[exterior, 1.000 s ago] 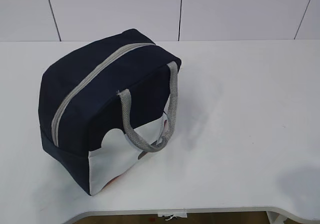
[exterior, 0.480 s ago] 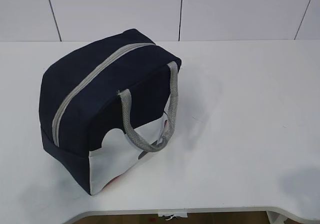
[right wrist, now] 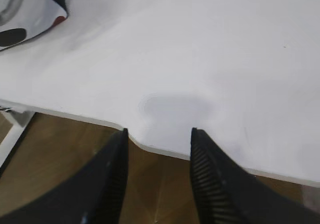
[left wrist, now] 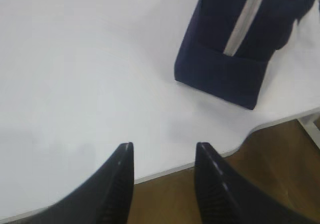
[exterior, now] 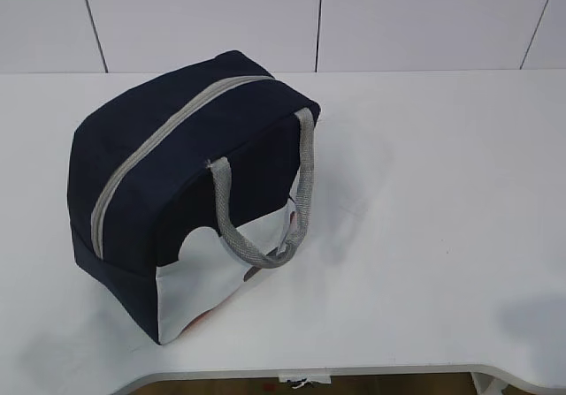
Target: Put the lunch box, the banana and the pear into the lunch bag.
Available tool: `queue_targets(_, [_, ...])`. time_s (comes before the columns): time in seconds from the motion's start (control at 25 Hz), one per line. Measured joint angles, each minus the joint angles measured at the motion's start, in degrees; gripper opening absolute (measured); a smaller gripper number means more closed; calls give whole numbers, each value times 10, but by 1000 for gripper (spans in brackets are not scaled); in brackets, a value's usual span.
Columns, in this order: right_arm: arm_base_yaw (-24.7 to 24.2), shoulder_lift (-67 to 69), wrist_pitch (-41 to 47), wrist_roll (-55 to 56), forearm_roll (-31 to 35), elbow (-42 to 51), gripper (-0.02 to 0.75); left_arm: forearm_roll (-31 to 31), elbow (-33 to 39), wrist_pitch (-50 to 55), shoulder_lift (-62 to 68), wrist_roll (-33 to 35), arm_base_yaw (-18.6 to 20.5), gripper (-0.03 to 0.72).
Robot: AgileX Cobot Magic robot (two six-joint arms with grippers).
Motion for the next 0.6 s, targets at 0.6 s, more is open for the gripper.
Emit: queue_targets(0.6, [-84,0,0,0,1,0,316,0,0,0,0,0,87,307])
